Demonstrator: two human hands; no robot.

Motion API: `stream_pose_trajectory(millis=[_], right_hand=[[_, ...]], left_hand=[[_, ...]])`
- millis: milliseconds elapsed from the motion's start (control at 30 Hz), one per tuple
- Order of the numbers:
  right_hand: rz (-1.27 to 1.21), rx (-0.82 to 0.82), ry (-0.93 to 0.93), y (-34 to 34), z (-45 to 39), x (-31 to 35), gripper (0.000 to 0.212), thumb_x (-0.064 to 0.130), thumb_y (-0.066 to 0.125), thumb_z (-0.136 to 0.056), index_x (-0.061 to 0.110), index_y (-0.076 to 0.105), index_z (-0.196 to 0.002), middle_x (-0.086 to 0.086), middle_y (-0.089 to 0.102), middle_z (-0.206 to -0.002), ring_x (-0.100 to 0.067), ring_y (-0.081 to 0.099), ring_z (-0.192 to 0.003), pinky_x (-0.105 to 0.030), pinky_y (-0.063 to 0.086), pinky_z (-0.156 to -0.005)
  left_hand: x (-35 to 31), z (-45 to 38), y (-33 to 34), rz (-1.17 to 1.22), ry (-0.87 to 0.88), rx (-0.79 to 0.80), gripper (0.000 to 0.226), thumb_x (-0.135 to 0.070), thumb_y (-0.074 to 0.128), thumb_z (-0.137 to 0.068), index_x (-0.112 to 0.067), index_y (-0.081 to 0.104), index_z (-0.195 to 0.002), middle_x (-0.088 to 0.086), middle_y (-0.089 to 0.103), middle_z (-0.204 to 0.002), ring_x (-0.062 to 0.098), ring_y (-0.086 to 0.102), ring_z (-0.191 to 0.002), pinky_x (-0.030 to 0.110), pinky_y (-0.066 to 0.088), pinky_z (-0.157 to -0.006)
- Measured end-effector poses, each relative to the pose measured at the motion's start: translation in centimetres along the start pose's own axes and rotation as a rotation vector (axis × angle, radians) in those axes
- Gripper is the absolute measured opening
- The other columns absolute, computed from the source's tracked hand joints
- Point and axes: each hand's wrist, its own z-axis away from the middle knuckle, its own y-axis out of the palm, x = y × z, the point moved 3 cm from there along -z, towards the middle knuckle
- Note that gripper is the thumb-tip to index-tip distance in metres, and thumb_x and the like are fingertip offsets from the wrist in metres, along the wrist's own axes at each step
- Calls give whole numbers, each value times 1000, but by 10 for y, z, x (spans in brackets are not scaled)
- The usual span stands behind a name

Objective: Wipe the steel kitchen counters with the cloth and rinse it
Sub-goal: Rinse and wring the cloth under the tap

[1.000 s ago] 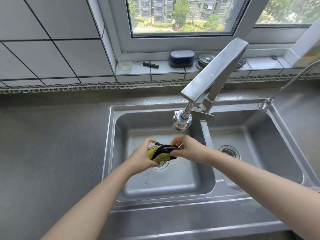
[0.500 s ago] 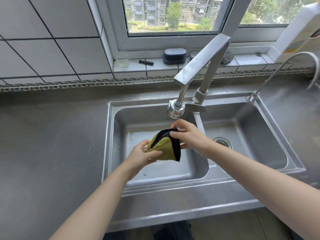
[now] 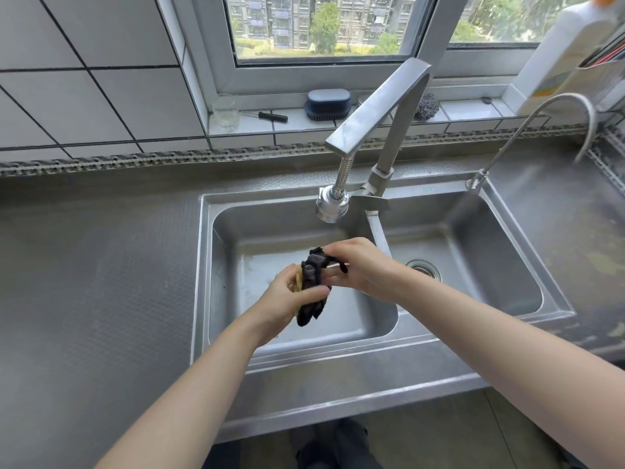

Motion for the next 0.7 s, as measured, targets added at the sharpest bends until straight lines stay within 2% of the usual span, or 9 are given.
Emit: stream_pose_trajectory(millis=[100, 167, 233, 267, 333, 433, 533, 600, 700], right_hand=[[103, 33, -16, -1, 0, -3, 37, -4, 48, -65, -26, 52, -95, -17, 49, -93, -26, 49, -87, -34, 53, -87], [107, -19, -1, -11, -2, -12, 42, -8, 40, -64, -29, 48, -99, -16, 49, -89, -26, 50, -85, -30, 56, -84], [165, -70, 43, -23, -1, -20, 25, -2, 50, -68, -11, 62, -89, -13, 56, -82, -23, 55, -84, -27, 55, -78], [219, -81, 69, -25, 0, -24, 14, 4, 60, -71, 2, 63, -84, -11, 59, -81, -23, 55, -85, -28, 51, -77], [379, -85, 104, -32, 2, -35, 12, 20, 74, -78, 17, 63, -81, -9, 66, -86, -18, 58, -84, -24, 45, -75], [496, -113, 83, -40, 6, -49, 12, 24, 75, -83, 17, 64, -81, -3, 68, -80, -9, 61, -73, -16, 44, -63], [564, -146, 14, -55, 17, -49, 13, 21, 71, -86, 13, 63, -81, -1, 58, -76, -11, 51, -68, -18, 39, -62], [632, -150, -30, -66, 27, -45, 15, 24, 68, -88, 13, 59, -83, 3, 53, -73, -8, 47, -64, -11, 35, -51], [700, -146, -69, -85, 44, -39, 25, 35, 69, -87, 16, 54, -84, 6, 50, -70, -7, 45, -61, -13, 34, -49]], left_hand=[[1, 4, 5, -142, -23, 7, 31, -4, 64, -72, -3, 61, -103, 7, 67, -82, 19, 60, -71, 29, 48, -63], [3, 5, 5, 125, -123, -19, 32, -3, 49, -78, 1, 61, -108, 17, 69, -96, 26, 64, -85, 33, 51, -75], [5, 4, 5, 415, -186, -5, 39, -3, 39, -87, 11, 53, -121, 29, 62, -120, 37, 62, -110, 43, 54, -88], [5, 5, 5, 491, -204, 20, 40, -6, 36, -90, 11, 51, -123, 31, 58, -125, 39, 59, -115, 47, 53, -91], [4, 7, 7, 566, -235, 71, 46, -14, 34, -92, 11, 49, -128, 29, 55, -131, 39, 56, -120, 54, 47, -99], [2, 9, 16, 650, -261, 120, 52, -18, 33, -90, 1, 49, -136, 27, 53, -136, 43, 52, -124, 65, 41, -100], [3, 9, 23, 627, -291, 144, 54, -19, 34, -87, -6, 51, -137, 25, 53, -137, 45, 52, -124, 69, 40, -96], [4, 10, 28, 539, -318, 167, 55, -19, 36, -85, -6, 55, -135, 24, 55, -135, 45, 53, -123, 69, 42, -95], [6, 8, 32, 338, -366, 64, 48, -20, 37, -88, -3, 61, -126, 24, 63, -124, 41, 61, -113, 63, 50, -86]])
